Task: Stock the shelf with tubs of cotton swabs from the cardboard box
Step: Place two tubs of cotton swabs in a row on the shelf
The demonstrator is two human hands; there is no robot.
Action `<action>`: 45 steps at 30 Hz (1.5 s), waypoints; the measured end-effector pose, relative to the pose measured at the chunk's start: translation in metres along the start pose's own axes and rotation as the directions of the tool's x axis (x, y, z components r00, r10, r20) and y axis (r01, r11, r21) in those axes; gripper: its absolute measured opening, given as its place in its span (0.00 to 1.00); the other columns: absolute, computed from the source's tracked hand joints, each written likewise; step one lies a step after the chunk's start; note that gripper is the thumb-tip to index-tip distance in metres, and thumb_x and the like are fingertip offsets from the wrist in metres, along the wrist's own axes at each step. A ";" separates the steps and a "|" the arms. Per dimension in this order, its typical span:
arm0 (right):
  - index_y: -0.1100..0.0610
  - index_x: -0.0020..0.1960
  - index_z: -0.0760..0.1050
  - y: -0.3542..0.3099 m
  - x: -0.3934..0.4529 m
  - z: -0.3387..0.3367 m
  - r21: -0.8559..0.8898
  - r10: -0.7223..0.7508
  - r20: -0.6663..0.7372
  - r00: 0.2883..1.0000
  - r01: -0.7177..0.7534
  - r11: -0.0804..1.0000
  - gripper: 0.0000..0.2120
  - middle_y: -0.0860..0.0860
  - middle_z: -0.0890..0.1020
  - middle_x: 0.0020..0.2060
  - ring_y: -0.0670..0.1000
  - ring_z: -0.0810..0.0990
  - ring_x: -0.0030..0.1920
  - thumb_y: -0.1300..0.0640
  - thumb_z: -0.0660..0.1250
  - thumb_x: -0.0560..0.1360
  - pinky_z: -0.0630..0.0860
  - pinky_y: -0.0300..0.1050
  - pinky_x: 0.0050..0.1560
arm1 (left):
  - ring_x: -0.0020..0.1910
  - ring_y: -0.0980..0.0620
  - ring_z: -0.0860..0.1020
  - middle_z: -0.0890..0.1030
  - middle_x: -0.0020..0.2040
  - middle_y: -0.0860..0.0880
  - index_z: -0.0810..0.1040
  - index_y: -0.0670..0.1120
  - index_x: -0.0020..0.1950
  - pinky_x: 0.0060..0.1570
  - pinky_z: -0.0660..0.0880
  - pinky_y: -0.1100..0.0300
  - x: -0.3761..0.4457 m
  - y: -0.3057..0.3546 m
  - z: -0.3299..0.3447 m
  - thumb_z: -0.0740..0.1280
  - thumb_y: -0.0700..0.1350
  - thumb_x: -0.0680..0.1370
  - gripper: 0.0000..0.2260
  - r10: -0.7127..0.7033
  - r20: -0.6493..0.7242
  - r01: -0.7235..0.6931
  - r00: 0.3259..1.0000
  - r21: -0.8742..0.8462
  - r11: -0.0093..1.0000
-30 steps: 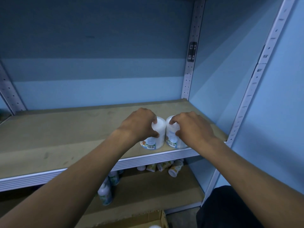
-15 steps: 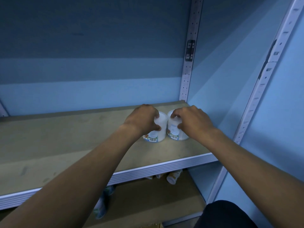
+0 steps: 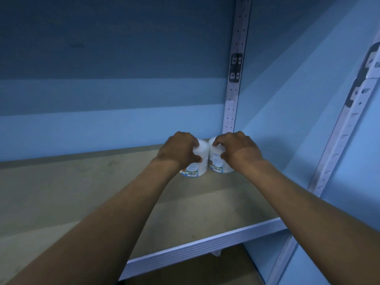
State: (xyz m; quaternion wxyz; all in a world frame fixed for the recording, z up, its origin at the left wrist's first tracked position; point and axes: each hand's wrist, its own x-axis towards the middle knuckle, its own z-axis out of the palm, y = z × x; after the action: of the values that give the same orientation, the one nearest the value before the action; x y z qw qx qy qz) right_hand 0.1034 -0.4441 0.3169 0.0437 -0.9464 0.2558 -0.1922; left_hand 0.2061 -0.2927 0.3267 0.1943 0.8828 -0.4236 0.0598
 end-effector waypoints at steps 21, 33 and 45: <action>0.49 0.58 0.84 0.046 0.108 0.045 0.171 -0.047 -0.156 0.987 0.074 0.983 0.21 0.50 0.82 0.58 0.54 0.77 0.61 0.70 0.71 0.71 0.71 0.42 0.59 | 0.66 0.49 0.71 0.76 0.64 0.49 0.79 0.49 0.64 0.63 0.69 0.57 0.123 -0.019 0.036 0.75 0.53 0.72 0.22 0.045 -0.039 -0.045 0.998 0.006 0.999; 0.51 0.58 0.83 0.056 0.141 0.048 0.109 -0.096 -0.123 0.988 0.110 0.988 0.19 0.52 0.82 0.57 0.53 0.78 0.59 0.67 0.75 0.70 0.74 0.43 0.60 | 0.62 0.50 0.75 0.76 0.64 0.50 0.80 0.50 0.62 0.60 0.73 0.57 0.157 -0.025 0.046 0.77 0.52 0.70 0.22 0.030 -0.047 -0.032 0.998 -0.028 0.999; 0.49 0.57 0.83 0.059 0.144 0.053 0.210 -0.018 -0.114 0.993 0.042 0.977 0.20 0.51 0.81 0.58 0.51 0.77 0.60 0.67 0.76 0.69 0.72 0.39 0.59 | 0.62 0.50 0.76 0.77 0.65 0.51 0.79 0.52 0.63 0.57 0.72 0.59 0.164 -0.025 0.049 0.77 0.54 0.70 0.23 0.003 -0.046 -0.005 0.999 -0.037 0.999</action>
State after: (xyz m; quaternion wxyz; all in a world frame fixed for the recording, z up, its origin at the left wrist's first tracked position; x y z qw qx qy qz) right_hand 0.2107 -0.5685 0.3066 0.1268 -0.9279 0.2216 -0.2715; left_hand 0.3263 -0.4170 0.3184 0.2204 0.8765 -0.4218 0.0728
